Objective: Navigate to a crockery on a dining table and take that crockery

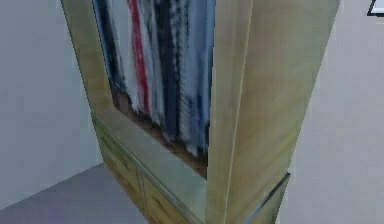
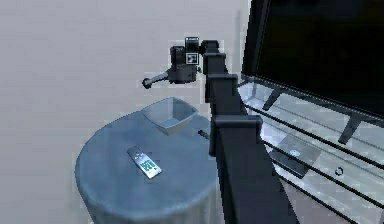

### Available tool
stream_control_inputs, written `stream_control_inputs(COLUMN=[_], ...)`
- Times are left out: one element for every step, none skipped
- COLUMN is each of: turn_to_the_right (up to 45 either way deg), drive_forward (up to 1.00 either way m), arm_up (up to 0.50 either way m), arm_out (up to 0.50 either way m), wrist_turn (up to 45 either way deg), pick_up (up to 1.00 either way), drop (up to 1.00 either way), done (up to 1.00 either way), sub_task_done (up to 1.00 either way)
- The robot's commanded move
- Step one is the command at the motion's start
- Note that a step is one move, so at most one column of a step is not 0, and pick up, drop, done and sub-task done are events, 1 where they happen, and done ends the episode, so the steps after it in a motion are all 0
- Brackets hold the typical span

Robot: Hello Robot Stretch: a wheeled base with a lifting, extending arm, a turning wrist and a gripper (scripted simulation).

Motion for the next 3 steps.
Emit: stream_control_inputs(turn_to_the_right=[0.0, 0.0, 0.0], drive_forward=[0.00, 0.00, 0.00], arm_up=[-0.22, 0.00, 0.10], arm_out=[0.00, 0.00, 0.00], wrist_turn=[0.0, 0.0, 0.0], pick_up=[0.00, 1.00, 0.00], drop=[0.00, 0.00, 0.00], done=[0.00, 0.00, 0.00], sub_task_done=[0.00, 0.00, 0.00])
